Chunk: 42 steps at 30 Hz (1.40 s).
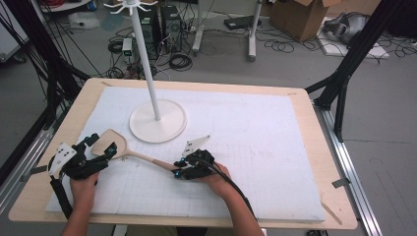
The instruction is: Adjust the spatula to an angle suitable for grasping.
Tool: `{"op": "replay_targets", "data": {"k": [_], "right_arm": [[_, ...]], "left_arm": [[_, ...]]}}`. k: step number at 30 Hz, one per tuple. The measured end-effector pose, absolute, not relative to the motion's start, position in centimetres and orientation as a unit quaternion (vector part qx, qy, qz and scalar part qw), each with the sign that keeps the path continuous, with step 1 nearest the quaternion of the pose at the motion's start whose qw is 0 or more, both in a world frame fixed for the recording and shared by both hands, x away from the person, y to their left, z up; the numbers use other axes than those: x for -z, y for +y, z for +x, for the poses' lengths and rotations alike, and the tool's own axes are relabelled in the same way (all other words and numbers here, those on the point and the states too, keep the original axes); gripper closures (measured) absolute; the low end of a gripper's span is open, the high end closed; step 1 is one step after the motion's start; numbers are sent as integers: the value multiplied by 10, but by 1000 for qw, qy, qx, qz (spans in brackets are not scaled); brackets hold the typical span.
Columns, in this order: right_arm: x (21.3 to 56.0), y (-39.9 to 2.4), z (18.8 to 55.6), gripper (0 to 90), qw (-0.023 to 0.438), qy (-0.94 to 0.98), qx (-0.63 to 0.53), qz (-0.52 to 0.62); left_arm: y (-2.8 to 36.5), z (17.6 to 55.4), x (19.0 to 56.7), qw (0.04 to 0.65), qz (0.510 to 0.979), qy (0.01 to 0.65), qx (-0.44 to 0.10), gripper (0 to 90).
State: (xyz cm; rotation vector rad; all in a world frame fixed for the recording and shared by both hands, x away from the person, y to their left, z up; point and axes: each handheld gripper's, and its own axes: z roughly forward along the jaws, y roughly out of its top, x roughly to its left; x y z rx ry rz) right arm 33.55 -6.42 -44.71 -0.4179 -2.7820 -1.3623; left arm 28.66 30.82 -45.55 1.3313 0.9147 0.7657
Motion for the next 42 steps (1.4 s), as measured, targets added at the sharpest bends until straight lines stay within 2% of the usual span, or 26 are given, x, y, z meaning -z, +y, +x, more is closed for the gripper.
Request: {"op": "replay_targets", "data": {"k": [13, 17, 23, 30, 42], "right_arm": [[447, -80, 338, 673, 5, -893, 433, -123], [447, -81, 336, 501, 0, -883, 447, -146], [439, -77, 333, 388, -39, -855, 485, -181], [434, -53, 338, 370, -61, -859, 476, -178], [433, -2, 355, 383, -44, -879, 449, -155]], "left_arm": [[308, 286, 455, 624, 583, 398, -334, 192], [308, 286, 455, 624, 584, 398, -333, 192], [308, 286, 455, 624, 583, 399, -334, 192], [308, 287, 455, 625, 583, 399, -333, 192], [309, 286, 455, 624, 583, 400, -333, 193]]}}
